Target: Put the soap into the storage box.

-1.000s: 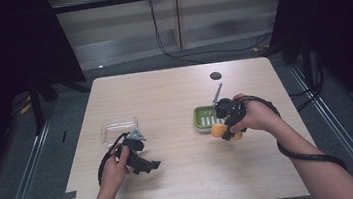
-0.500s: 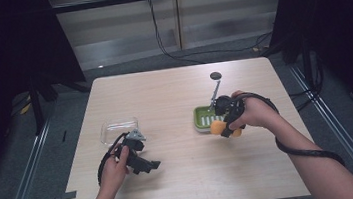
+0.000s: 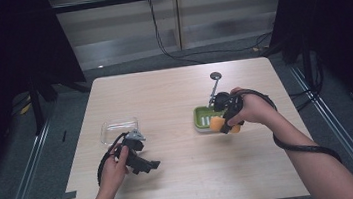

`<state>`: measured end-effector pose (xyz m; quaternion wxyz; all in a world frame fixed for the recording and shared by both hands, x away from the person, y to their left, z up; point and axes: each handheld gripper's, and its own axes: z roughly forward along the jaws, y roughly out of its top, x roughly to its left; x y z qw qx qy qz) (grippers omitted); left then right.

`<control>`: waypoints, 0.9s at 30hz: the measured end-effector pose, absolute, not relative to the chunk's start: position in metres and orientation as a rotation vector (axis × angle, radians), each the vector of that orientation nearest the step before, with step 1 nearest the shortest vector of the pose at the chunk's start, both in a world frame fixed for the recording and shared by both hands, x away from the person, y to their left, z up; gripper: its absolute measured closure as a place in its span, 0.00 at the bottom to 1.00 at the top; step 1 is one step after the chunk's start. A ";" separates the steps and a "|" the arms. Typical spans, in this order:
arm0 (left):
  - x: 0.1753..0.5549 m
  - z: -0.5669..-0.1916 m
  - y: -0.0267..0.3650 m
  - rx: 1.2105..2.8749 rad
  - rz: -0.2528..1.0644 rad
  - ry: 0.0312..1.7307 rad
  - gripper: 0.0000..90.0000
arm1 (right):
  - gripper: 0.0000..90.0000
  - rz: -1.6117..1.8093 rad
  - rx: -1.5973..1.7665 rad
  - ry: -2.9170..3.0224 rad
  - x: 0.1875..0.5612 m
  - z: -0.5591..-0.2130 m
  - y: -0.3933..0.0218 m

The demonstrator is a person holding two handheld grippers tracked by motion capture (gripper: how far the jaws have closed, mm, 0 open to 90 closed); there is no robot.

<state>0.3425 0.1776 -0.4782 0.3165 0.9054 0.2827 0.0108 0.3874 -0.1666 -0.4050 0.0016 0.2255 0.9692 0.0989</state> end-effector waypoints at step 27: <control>0.342 -0.478 0.180 2.384 0.020 0.745 0.04 | 0.56 0.283 0.703 3.031 0.404 -0.409 -0.164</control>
